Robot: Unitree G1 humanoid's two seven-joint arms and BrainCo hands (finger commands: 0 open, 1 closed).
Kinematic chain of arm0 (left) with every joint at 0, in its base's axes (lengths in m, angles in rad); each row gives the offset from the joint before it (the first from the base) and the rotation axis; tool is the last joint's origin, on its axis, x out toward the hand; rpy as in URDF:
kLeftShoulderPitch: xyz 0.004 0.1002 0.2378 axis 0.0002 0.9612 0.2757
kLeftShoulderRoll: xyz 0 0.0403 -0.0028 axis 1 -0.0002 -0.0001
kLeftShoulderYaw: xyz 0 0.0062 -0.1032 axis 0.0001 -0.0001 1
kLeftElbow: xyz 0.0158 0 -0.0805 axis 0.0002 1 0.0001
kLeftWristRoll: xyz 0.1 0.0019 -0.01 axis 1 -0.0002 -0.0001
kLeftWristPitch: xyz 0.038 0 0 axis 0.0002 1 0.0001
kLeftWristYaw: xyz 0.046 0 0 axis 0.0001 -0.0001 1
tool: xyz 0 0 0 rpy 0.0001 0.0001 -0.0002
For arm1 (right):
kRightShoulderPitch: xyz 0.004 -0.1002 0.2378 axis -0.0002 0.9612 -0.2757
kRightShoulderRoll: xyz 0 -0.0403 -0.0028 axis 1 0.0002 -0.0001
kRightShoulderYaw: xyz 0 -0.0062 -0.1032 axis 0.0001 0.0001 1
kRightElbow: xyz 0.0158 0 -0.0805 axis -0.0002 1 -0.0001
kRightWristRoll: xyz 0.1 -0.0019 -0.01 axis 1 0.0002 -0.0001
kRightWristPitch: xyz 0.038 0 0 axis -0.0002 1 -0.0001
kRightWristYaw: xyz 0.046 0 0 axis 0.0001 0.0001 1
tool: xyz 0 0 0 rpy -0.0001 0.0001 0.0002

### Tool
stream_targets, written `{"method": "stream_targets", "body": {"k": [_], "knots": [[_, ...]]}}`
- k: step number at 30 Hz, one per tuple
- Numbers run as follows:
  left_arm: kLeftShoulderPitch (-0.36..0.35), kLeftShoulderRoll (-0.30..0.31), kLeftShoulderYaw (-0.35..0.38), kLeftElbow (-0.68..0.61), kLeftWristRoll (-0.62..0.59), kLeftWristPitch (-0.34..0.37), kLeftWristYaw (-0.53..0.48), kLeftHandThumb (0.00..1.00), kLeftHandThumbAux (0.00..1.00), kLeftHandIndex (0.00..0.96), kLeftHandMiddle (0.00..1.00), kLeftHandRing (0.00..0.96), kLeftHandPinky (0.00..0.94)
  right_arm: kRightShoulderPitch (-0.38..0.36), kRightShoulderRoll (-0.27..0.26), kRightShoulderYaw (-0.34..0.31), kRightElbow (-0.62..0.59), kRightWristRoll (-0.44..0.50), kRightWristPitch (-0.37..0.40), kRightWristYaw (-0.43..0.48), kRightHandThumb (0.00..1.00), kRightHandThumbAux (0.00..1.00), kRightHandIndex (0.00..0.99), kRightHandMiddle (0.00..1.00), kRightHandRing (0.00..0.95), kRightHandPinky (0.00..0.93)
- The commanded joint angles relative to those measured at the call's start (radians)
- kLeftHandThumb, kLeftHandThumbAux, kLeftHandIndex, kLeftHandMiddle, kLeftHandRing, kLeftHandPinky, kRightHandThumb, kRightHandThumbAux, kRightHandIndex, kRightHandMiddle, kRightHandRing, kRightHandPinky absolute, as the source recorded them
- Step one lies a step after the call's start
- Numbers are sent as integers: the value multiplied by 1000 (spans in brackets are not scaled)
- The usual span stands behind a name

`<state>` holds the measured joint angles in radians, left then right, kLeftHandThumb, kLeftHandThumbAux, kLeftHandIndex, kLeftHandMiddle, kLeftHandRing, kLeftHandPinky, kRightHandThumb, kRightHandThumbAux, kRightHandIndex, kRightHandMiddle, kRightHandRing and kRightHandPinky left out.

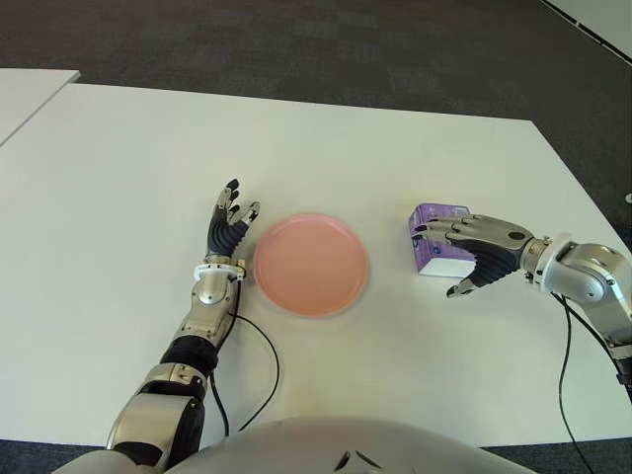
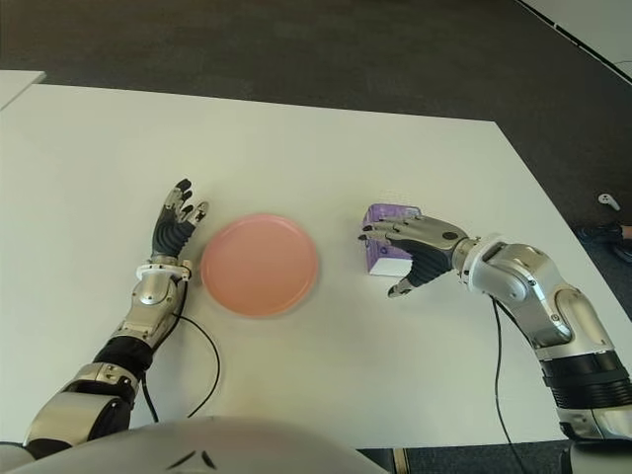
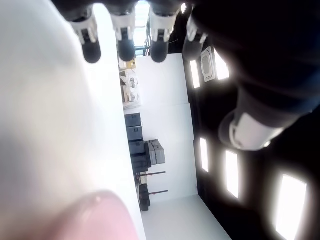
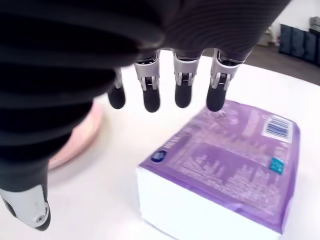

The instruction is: Put the tissue paper into the plate.

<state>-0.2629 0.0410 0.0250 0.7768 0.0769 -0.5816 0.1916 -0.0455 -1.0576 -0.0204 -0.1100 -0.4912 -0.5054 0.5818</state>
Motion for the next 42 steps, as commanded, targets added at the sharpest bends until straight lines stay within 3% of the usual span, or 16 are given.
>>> {"method": "stream_targets", "body": {"k": [1,9,13,26,32,42], "knots": [[30,6,2,14,4,32,-16,0,574,0,0,0,0,-10,7,6,12,-27,-19,-30,156,653,11,61,25,32],[30,9,0,9,4,38,-19,0,565,0,0,0,0,-24,-1,9,-6,-121,-8,-79,153,667,15,65,26,30],[34,7,3,-2,-4,46,-23,0,562,0,0,0,0,-42,-23,-7,-56,-132,24,-42,162,667,19,70,29,32],[44,4,8,-30,-21,81,-45,0,581,0,0,0,0,-34,-17,-20,-69,-191,61,-71,175,654,33,82,36,36],[52,12,-2,-36,6,66,-29,0,567,0,0,0,0,-63,-2,-24,36,-190,12,-182,177,652,33,89,42,29],[53,13,3,-42,4,79,-40,0,552,0,0,0,0,-49,7,-68,52,-211,38,-304,211,641,25,88,45,12]]}}
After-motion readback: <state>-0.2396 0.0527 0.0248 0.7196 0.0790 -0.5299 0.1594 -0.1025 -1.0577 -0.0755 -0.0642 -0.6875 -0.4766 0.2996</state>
